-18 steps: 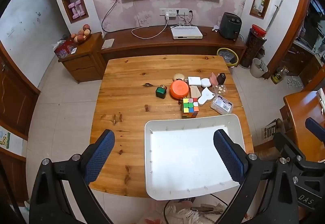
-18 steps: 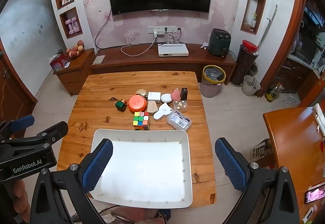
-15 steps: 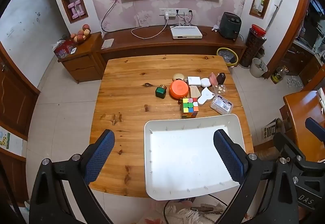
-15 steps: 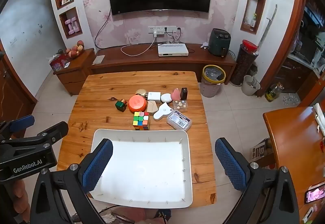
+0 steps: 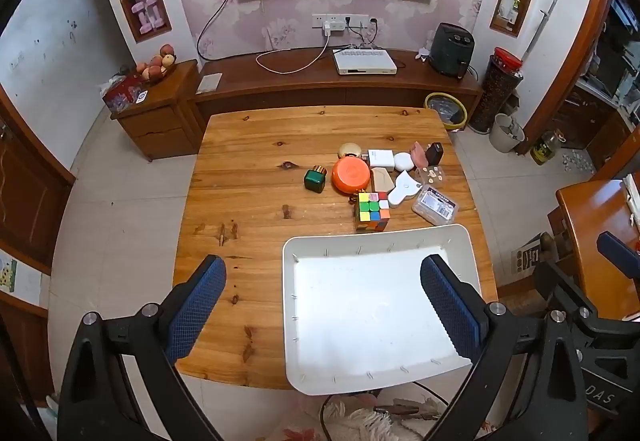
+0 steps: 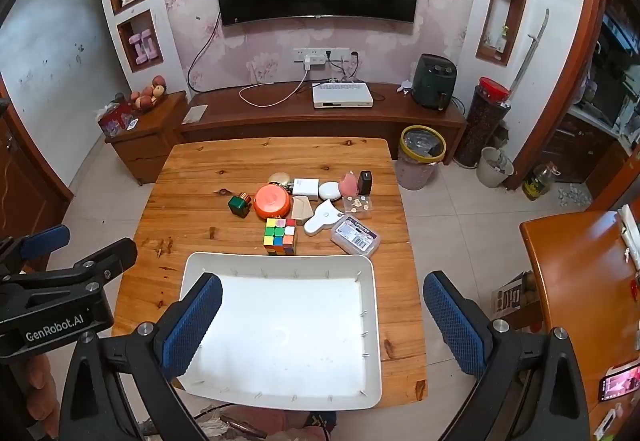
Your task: Organize rigid objects
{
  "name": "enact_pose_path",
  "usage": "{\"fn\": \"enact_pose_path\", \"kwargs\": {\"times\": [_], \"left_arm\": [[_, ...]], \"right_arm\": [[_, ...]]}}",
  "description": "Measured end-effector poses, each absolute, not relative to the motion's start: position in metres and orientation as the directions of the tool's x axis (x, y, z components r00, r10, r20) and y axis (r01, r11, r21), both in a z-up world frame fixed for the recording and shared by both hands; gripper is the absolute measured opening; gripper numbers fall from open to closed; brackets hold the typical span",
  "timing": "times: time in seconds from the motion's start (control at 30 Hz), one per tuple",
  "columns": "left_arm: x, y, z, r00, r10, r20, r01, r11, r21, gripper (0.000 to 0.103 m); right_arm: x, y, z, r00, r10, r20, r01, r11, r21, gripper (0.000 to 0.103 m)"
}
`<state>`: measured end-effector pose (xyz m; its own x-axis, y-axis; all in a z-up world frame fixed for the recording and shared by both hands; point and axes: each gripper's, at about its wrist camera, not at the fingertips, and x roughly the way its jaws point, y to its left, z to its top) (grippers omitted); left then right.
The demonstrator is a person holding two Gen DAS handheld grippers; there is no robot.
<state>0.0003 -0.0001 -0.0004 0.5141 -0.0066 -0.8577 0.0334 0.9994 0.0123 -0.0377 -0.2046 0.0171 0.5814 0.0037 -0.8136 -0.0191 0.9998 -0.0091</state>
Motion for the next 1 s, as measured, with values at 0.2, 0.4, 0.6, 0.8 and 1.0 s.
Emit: {"fn": "enact_pose_path", "kwargs": {"times": [0.2, 0.4, 0.6, 0.8, 1.0], "left_arm": [[0.000, 0.000, 0.000, 0.514, -0.010, -0.858, 0.033, 0.999, 0.008, 0.098], [0.000, 0.000, 0.000, 0.512, -0.012, -0.859, 0.032, 0.999, 0.006, 0.098], [0.000, 0.000, 0.000, 0.510, -0.013, -0.860, 0.032, 0.999, 0.003, 0.098], [-0.002, -0.002, -0.002, 0.509, -0.014, -0.861, 0.031, 1.000, 0.002, 0.098], [-0.003, -0.003, -0.004, 0.508, -0.015, -0.861, 0.031, 1.000, 0.001, 0.098]], "right_arm": [[-0.038, -0.203, 0.015, 0.578, 0.004, -0.816, -0.020, 1.000, -0.009, 0.101], [-0.038, -0.200, 0.015, 0.576, 0.002, -0.817, -0.020, 1.000, -0.011, 0.101], [-0.039, -0.198, 0.013, 0.574, 0.005, -0.819, -0.023, 1.000, -0.010, 0.101], [-0.042, -0.195, 0.003, 0.573, 0.006, -0.819, -0.025, 1.000, -0.011, 0.101], [-0.048, -0.186, -0.007, 0.571, 0.007, -0.821, -0.028, 1.000, -0.011, 0.101]]}}
